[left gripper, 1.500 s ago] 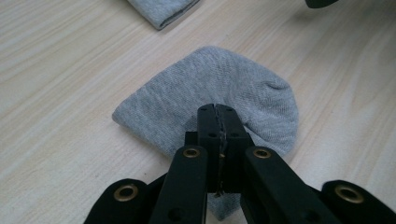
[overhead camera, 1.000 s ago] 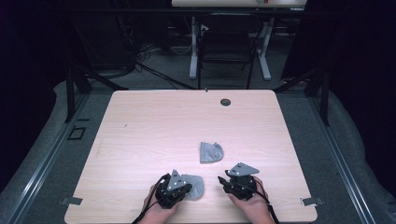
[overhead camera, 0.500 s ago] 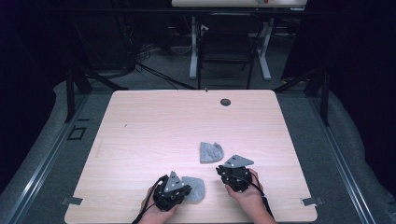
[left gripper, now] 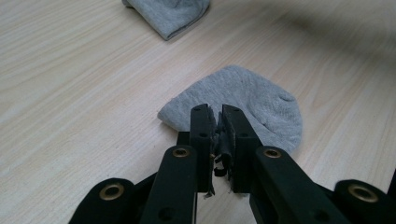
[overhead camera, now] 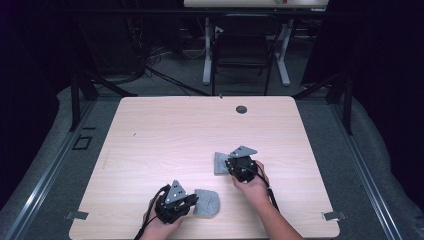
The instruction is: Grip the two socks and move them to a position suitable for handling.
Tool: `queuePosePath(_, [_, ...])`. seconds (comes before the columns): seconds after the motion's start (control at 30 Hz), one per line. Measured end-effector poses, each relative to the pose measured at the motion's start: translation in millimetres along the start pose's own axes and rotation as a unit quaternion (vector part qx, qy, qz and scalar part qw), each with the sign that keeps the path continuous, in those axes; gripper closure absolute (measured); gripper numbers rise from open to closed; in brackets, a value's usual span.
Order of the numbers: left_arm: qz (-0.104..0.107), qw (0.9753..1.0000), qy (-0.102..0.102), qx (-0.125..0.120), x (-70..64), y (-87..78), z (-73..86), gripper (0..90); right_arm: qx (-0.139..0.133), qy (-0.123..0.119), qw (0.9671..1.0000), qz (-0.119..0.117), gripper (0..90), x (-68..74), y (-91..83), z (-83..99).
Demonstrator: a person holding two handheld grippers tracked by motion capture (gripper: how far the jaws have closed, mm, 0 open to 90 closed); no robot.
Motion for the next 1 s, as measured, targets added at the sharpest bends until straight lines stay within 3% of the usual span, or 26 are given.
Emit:
queuePosePath(0.23, [0.0, 1.0, -0.001, 0.004, 1.2, 0.0, 2.0, 83.3, 0.016, 0.022, 0.9996, 0.003, 81.3, -8.0, 12.4, 8.7])
queuePosePath(0.4, [0.0, 1.0, 0.004, 0.007, -0.5, 0.8, 2.7, 82.8, 0.027, 0.02, 0.9994, 0.003, 83.2, -5.3, 16.2, 12.2])
queuePosePath(0.5, [0.002, 1.0, 0.003, 0.007, -1.9, 1.3, 3.0, 82.7, 0.037, 0.009, 0.9993, 0.002, 85.3, 0.9, 19.1, 15.7])
queuePosePath(0.67, [0.004, 1.0, 0.002, 0.005, -2.8, 1.4, 3.1, 82.6, 0.034, 0.016, 0.9993, 0.002, 86.0, 8.0, 20.0, 16.3])
queuePosePath(1.0, [0.004, 0.9999, 0.006, 0.008, -4.1, 1.5, 3.3, 82.3, 0.032, 0.008, 0.9992, -0.023, 85.5, 35.0, 20.7, 14.9])
Point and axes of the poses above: each handheld gripper's, and its own axes: y roughly forward along the jaws, z roughly out of its underside, x roughly to its left, the point moved 3 cm from there along y, roughly forward along the jaws, and after that the axes turned 13 degrees about -x, right-handed, at the moved point
